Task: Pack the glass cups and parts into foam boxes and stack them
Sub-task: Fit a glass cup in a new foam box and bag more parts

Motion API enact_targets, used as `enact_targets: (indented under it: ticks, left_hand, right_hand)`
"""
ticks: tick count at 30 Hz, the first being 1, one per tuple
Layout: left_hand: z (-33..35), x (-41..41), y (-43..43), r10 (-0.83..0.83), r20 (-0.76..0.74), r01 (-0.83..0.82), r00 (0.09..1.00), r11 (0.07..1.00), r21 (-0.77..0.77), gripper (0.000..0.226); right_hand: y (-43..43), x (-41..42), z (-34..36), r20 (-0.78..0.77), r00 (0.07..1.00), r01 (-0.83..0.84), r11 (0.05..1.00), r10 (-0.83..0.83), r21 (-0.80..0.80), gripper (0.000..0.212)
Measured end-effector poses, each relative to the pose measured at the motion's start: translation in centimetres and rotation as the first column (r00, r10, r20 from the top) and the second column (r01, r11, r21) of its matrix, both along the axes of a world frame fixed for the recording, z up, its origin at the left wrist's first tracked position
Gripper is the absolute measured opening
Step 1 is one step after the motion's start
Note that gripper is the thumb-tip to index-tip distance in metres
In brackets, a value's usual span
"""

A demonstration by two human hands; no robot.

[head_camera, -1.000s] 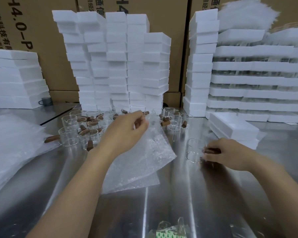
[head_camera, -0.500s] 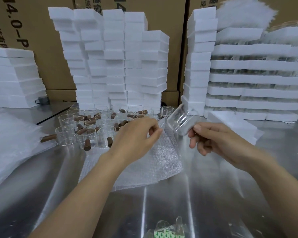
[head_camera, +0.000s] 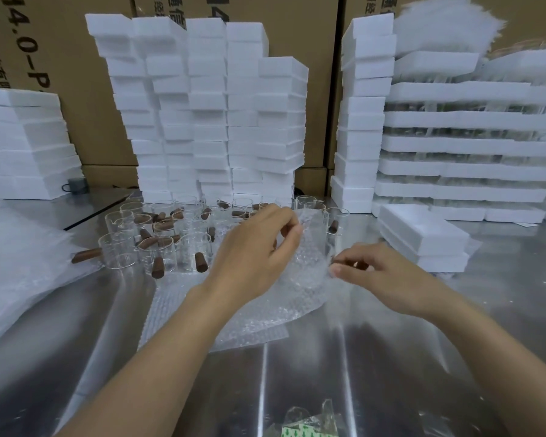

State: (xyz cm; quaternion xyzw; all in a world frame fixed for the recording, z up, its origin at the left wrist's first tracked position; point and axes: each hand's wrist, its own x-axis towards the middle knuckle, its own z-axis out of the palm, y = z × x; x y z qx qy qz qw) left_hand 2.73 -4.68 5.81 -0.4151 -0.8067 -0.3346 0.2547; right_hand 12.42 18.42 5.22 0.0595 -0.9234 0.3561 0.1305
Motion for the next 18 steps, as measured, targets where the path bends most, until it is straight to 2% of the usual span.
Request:
enact_targets:
  ticks: [3,5,8,11,13,15,17,18]
  left_hand:
    - [-0.4,0.5,0.5,-0.029,-0.047,0.027,0.998,0.999,-0.030,0.015]
    - [-0.8,1.0,1.0,-0.062,-0.103,0.059,0.993,0.998,-0.034,0.014]
    - [-1.2,1.6,1.7,-0.109,-0.206,0.112,0.973,0.994,0.004,0.014]
    - [-1.3,2.2,2.5,-0.146,-0.283,0.170,0.948,0.984,0.061,0.015]
    - [-0.9,2.4,2.6,-0.102,-0.348,0.165,0.932,0.973,0.158,0.017]
    - [-0.1,2.2,2.1,0.013,-0.362,0.116,0.932,0.936,0.331,0.017]
    - [0.8,1.6,1.2,0.085,-0.264,0.053,0.961,0.877,0.478,0.027]
    - [1.2,1.2,0.6,0.068,-0.170,0.030,0.983,0.857,0.514,0.035]
  right_hand:
    - [-0.9,-0.1,-0.3,-0.014,1.000,0.008,0.995,-0.007,0.101,0.016]
    - [-1.4,-0.2,-0.5,-0.001,1.000,-0.011,0.995,0.011,0.099,0.025]
    - [-1.5,-0.4,-0.7,0.004,1.000,-0.017,1.000,0.017,-0.013,0.047]
    - [-1.5,-0.4,-0.9,-0.002,1.000,0.018,0.982,-0.019,-0.190,0.043]
    - [-1.5,-0.6,-1.0,-0.013,1.000,0.012,0.945,-0.018,-0.328,0.033]
    - [-1.6,-0.5,-0.8,-0.011,1.000,0.012,0.913,-0.019,-0.408,0.025]
    - [-1.3,-0.6,-0.6,-0.019,0.999,0.019,0.898,-0.031,-0.440,0.017]
    - [-1.1,-0.6,-0.5,-0.036,0.999,0.020,0.896,-0.040,-0.444,0.018]
